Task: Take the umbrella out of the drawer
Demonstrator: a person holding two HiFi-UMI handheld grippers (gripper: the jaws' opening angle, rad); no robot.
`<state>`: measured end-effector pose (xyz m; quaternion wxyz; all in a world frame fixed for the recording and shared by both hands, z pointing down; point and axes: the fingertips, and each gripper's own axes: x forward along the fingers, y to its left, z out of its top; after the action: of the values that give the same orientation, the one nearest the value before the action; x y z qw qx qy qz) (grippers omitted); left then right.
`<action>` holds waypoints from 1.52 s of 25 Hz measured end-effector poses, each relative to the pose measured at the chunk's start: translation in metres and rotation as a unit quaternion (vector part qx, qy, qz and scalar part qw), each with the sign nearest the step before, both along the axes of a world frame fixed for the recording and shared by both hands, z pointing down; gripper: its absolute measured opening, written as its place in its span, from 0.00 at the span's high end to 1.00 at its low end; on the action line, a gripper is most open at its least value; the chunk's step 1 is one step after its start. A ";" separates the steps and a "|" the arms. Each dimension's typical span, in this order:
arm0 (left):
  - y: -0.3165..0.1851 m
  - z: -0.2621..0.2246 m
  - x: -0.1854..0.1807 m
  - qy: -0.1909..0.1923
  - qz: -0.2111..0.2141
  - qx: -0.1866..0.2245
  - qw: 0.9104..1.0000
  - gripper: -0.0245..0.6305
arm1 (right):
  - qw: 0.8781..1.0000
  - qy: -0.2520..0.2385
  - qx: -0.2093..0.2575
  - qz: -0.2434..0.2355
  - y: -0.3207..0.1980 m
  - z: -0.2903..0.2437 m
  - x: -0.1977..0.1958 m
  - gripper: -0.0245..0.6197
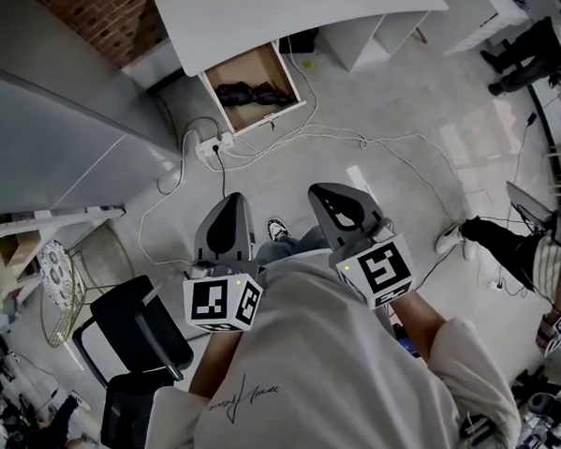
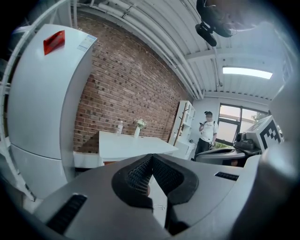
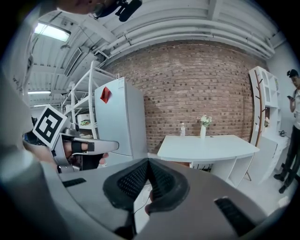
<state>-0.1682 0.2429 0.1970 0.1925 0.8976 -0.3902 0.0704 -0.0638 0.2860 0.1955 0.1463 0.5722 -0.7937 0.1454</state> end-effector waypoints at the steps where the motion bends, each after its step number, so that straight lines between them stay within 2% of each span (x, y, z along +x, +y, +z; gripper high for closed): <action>1: -0.004 0.000 -0.001 0.002 -0.001 0.000 1.000 0.94 | 1.000 0.002 0.002 0.002 -0.004 -0.001 0.001 0.94; 6: -0.016 0.000 -0.005 0.006 -0.002 0.004 1.000 0.94 | 1.000 0.013 0.011 0.011 -0.023 -0.004 0.010 0.94; 15: -0.047 0.001 0.003 0.004 -0.024 0.006 1.000 0.94 | 1.000 0.019 0.018 -0.007 -0.062 -0.008 0.024 0.94; 29: -0.125 -0.006 0.077 -0.016 -0.065 0.023 0.998 0.94 | 0.997 0.011 0.022 -0.069 -0.152 -0.001 0.089 0.94; 38: -0.163 -0.003 0.119 -0.040 -0.115 0.029 0.992 0.94 | 0.991 0.002 0.018 -0.132 -0.207 0.011 0.131 0.94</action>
<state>-0.0494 0.0801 0.1940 0.1574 0.8485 -0.5000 0.0722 0.0671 0.0788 0.2060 0.1553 0.4657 -0.8643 0.1096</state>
